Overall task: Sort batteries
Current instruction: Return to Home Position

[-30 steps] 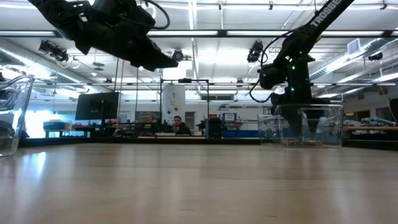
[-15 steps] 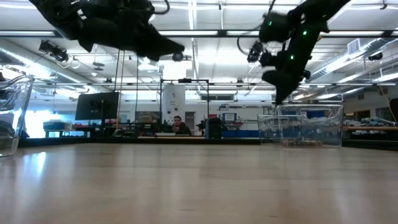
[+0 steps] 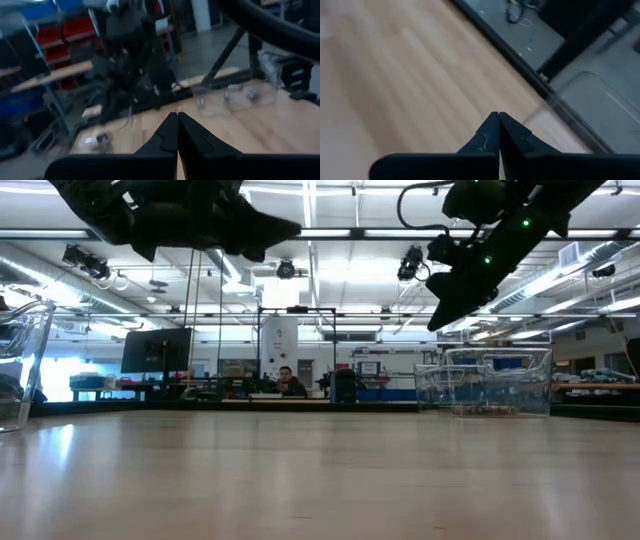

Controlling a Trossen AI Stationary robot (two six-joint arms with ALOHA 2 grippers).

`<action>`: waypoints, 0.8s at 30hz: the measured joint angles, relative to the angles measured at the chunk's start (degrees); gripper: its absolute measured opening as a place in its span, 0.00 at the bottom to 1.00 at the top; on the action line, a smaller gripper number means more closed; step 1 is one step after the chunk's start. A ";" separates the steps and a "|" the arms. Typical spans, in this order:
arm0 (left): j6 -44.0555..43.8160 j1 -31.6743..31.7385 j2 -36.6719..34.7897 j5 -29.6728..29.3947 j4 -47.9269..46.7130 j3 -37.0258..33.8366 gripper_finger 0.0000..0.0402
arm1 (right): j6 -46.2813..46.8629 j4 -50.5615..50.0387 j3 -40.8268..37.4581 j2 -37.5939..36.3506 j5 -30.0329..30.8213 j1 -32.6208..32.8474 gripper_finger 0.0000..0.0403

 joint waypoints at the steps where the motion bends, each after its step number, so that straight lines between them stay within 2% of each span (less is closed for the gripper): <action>1: 0.12 0.00 0.00 0.68 1.80 -0.68 0.03 | -0.96 1.87 -1.08 -0.23 -0.48 0.89 0.02; 7: -1.16 0.37 0.00 -0.30 18.35 -9.48 0.03 | -5.93 18.75 -9.20 -1.46 -12.62 5.63 0.02; 11: -3.53 1.09 -2.18 -1.04 24.00 -14.32 0.03 | -8.13 23.64 -12.19 -2.50 -17.38 8.53 0.02; 18: -5.07 2.03 -8.80 -1.61 19.13 -18.32 0.03 | -10.93 22.63 -13.79 -8.97 -21.72 12.61 0.02; 24: -4.17 2.05 -15.32 -1.61 7.73 -18.58 0.03 | -10.87 17.08 -13.89 -16.44 -22.41 15.35 0.02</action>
